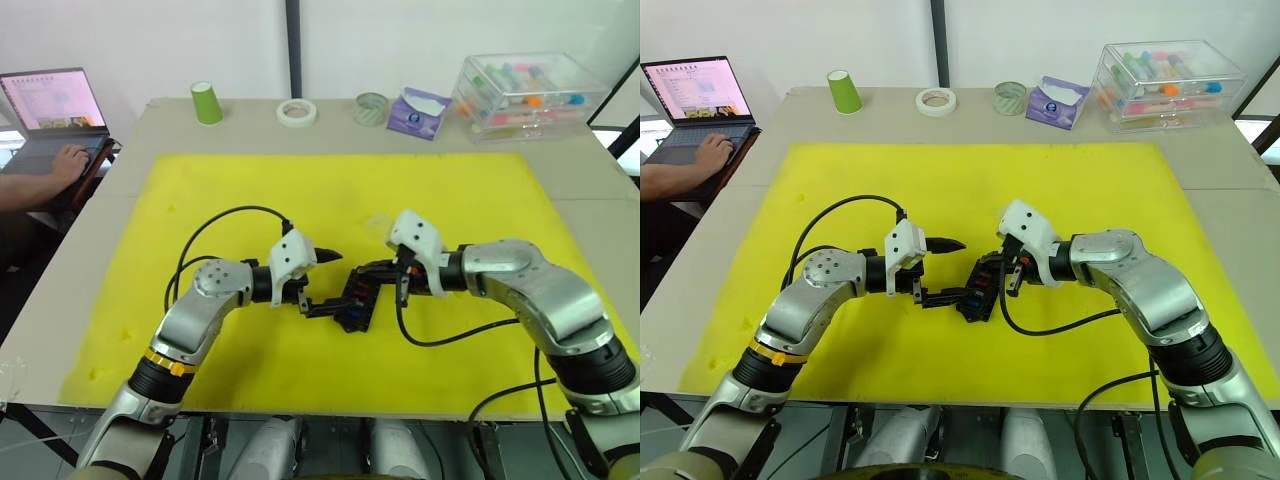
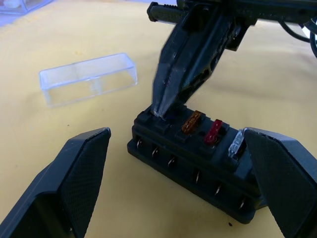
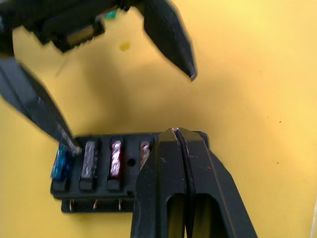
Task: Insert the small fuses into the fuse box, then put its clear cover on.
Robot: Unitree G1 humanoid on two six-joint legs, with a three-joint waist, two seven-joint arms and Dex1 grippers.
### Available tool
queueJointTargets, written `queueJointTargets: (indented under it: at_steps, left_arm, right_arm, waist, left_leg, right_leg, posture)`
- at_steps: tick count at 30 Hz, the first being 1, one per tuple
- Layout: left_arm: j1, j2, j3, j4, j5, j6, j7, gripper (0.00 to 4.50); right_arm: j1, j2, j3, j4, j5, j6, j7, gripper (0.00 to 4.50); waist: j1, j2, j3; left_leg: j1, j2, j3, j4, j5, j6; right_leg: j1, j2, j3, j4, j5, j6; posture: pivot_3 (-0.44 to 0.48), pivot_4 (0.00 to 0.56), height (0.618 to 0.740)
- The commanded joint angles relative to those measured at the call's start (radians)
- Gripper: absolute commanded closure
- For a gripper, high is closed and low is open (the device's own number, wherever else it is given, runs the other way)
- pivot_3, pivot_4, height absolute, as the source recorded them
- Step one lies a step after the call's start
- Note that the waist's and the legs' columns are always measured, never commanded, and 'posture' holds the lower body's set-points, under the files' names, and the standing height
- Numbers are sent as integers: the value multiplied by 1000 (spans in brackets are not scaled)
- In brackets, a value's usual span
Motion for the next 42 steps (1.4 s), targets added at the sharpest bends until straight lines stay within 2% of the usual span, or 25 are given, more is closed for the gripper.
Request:
queueJointTargets:
  at_steps: [1,5,11,14,17,20,25,29,32,37,40,42]
  left_arm:
    - [7,2,32,-42,-29,-23,0,0]
    - [34,54,77,-89,-79,11,-28,0]
    - [64,184,198,-108,-130,8,-63,0]
    - [83,329,374,11,-136,-9,-81,0]
    - [135,437,464,192,-79,-138,-94,0]
    - [139,469,506,326,-52,-224,-85,0]
    - [118,472,529,403,-58,-253,-67,0]
    - [128,470,521,393,-66,-249,-71,0]
    - [144,480,535,323,-141,-113,-89,0]
    - [121,555,565,224,-411,452,-118,0]
    - [46,594,569,284,-588,810,-151,0]
    - [-21,593,555,367,-629,964,-145,0]
  right_arm:
    - [-52,2,-132,-27,98,51,-3,4487]
    - [-44,-40,-183,-40,148,66,20,4487]
    - [27,-119,-235,-25,90,-99,60,4487]
    - [161,-236,-311,58,-39,-303,113,3929]
    - [301,-292,-393,145,-112,-459,142,2896]
    - [390,-293,-439,218,-151,-570,151,1816]
    - [433,-266,-496,272,-139,-632,143,106]
    - [424,-261,-498,281,-125,-641,145,45]
    - [361,-233,-444,98,70,-463,164,45]
    - [167,-152,-256,-100,203,-296,114,45]
    - [30,-69,-140,-142,226,-244,82,45]
    - [-23,-30,-88,-153,233,-221,73,45]
  waist:
    - [1,0,0]
    - [0,0,0]
    - [0,0,0]
    - [3,0,0]
    - [0,1,1]
    - [0,3,0]
    - [0,3,0]
    - [-1,3,0]
    - [-5,3,1]
    - [-24,3,1]
    - [-24,3,2]
    - [-20,3,2]
  left_leg:
    - [0,0,0,0,0,0]
    - [0,0,0,-1,0,0]
    - [1,0,0,-1,0,0]
    - [0,0,0,-1,0,0]
    - [1,0,0,-2,0,0]
    - [6,0,2,-6,0,0]
    - [6,1,2,-5,0,0]
    - [6,1,1,-5,0,0]
    - [6,1,1,-5,0,0]
    - [6,3,1,-7,0,0]
    - [5,3,0,-7,0,0]
    - [5,3,0,-6,0,0]
  right_leg:
    - [0,0,0,0,0,0]
    - [0,0,0,-1,0,0]
    - [0,0,0,-1,0,0]
    - [1,0,-1,-1,0,0]
    - [1,1,-2,-2,0,0]
    - [4,2,0,-4,0,0]
    - [4,1,0,-3,0,0]
    - [4,1,0,-3,0,0]
    - [4,1,1,-3,0,0]
    - [3,2,2,-3,0,0]
    - [3,3,2,-4,0,0]
    - [3,5,1,-3,0,0]
  posture:
    - [0,150,740]
    - [0,150,740]
    - [0,150,740]
    - [0,150,740]
    - [0,150,740]
    - [0,150,740]
    - [0,150,740]
    - [0,150,740]
    - [0,150,740]
    - [0,150,740]
    - [0,150,740]
    - [0,150,740]
